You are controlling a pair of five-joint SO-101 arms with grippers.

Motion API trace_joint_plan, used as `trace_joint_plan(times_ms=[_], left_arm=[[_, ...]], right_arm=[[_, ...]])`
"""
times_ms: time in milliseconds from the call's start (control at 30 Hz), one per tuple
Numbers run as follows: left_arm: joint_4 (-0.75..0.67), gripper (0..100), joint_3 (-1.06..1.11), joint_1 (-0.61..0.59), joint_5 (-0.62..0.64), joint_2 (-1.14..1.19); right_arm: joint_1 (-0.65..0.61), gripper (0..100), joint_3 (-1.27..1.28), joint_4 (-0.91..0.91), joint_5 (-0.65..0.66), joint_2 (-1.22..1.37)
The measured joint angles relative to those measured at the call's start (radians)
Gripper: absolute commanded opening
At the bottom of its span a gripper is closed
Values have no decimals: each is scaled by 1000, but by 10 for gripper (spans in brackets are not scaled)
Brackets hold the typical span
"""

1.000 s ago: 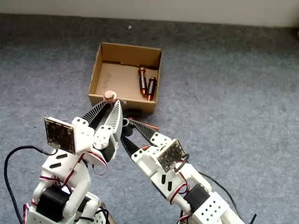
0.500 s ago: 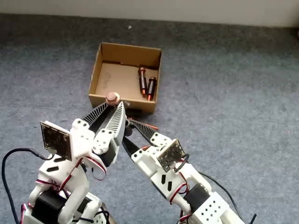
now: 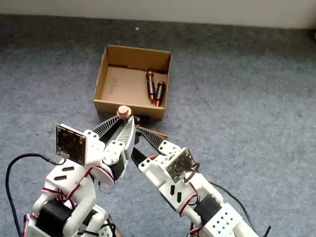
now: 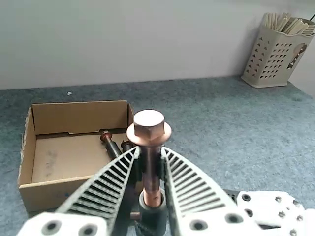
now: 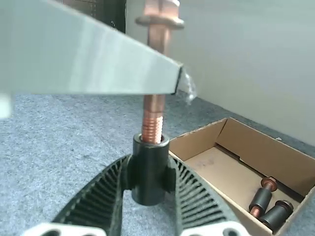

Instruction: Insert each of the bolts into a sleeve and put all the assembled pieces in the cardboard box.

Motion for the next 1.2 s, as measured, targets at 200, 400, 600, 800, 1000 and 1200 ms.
trace_joint_plan(times_ms=[200, 400, 600, 800, 1000, 1200], left_arm=[[48, 110, 3, 0, -63, 0], [135, 256, 3, -8, -144, -8], [206, 252, -20, -5, -158, -9], [230, 252, -74, -137, -158, -11], [247, 252, 20, -391, -158, -11], [247, 252, 222, -546, -186, 0]], right_arm=[[-2, 5, 0, 0, 2, 0], [2, 5, 0, 0, 2, 0], [83, 5, 0, 0, -2, 0], [209, 5, -2, 265, -203, 0], [292, 5, -192, 651, -298, 2], [295, 5, -292, 692, -290, 6]])
